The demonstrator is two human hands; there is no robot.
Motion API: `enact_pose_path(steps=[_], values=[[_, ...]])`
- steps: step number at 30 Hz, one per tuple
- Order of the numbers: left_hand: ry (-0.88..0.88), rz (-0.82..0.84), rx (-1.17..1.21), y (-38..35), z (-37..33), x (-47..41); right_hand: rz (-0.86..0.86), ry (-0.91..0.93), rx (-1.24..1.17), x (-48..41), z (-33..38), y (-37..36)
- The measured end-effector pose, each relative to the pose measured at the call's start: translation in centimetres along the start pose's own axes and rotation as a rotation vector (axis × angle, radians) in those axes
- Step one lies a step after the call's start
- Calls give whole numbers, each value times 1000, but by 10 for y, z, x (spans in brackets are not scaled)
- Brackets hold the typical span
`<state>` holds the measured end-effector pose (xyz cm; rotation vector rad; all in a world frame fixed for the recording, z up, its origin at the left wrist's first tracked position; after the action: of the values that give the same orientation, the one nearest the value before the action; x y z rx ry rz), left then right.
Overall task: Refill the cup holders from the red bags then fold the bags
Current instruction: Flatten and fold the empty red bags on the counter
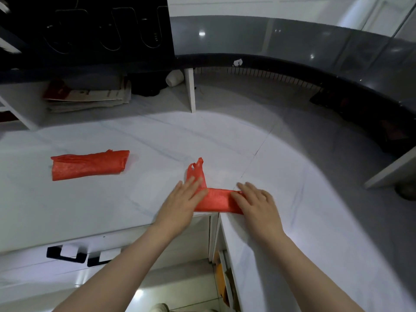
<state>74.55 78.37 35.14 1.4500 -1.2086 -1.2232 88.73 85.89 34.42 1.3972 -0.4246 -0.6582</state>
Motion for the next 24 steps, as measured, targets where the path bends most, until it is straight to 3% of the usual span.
enact_pose_path(steps=[3,6,13,15,19,21,24], values=[[29,270,77,-43,12,7,177,42,-169,2,-3,-29],[14,298,32,-50,15,9,214,70,-162,2,-6,-37],[11,139,227,-27,15,17,-30,-15,-386,8,-12,-1],[48,43,312,-14,22,22,-44,-133,-491,10,-27,2],[288,-81,590,1,44,20,-93,-383,-779,11,-61,-4],[425,-82,696,-3,54,16,-137,-433,-762,5,-67,-2],[506,-96,651,-6,59,5,-123,-461,-637,-6,-63,-6]])
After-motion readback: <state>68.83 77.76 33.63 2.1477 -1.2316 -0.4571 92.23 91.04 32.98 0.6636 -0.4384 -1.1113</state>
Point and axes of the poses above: each hand's wrist, its own x-axis away from the middle knuckle, its own y-axis out of the back of the hand, z = x × y, the point moved 10 cm from there along -x, towards the middle knuckle, and after that the axes turned 3 degrees about z, right-handed, at the moved point
